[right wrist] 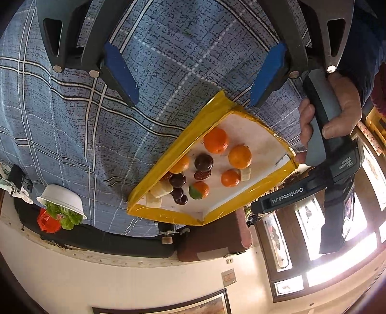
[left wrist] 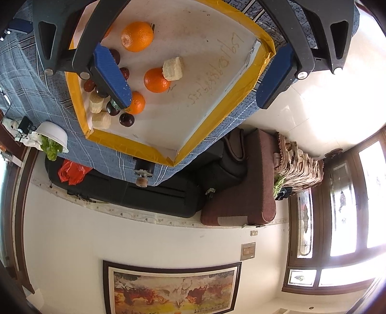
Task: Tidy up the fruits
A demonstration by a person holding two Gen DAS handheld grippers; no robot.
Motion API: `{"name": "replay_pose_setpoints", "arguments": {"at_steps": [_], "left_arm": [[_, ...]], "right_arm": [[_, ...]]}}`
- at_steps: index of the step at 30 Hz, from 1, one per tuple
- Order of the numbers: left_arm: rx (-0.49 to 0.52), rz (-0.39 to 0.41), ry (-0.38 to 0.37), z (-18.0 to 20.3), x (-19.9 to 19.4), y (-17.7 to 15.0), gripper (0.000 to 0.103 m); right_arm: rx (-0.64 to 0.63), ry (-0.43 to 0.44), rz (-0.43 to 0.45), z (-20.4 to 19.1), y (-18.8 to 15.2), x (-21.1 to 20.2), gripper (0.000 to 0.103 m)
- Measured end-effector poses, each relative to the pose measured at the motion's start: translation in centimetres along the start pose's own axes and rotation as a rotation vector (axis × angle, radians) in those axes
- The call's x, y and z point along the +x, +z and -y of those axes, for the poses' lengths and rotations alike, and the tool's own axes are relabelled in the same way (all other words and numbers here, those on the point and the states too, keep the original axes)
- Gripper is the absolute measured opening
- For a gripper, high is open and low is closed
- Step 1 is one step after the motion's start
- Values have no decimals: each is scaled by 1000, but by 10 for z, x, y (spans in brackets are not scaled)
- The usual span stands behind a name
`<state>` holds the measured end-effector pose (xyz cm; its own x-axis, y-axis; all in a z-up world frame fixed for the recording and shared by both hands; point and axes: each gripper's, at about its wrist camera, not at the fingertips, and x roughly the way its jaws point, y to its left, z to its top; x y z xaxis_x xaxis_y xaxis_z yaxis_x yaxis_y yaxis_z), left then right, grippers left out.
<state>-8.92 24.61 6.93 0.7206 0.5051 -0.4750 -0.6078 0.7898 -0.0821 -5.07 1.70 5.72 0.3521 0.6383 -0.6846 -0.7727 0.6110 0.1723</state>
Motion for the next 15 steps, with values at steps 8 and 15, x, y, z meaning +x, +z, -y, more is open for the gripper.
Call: {"name": "replay_pose_setpoints", "arguments": {"at_steps": [8, 15], "left_arm": [[33, -65, 11, 6, 10, -2, 103], [47, -120, -9, 8, 17, -4, 103]], "right_arm": [[7, 9, -17, 0, 0, 3, 97], [17, 3, -24, 2, 0, 5, 97]]}}
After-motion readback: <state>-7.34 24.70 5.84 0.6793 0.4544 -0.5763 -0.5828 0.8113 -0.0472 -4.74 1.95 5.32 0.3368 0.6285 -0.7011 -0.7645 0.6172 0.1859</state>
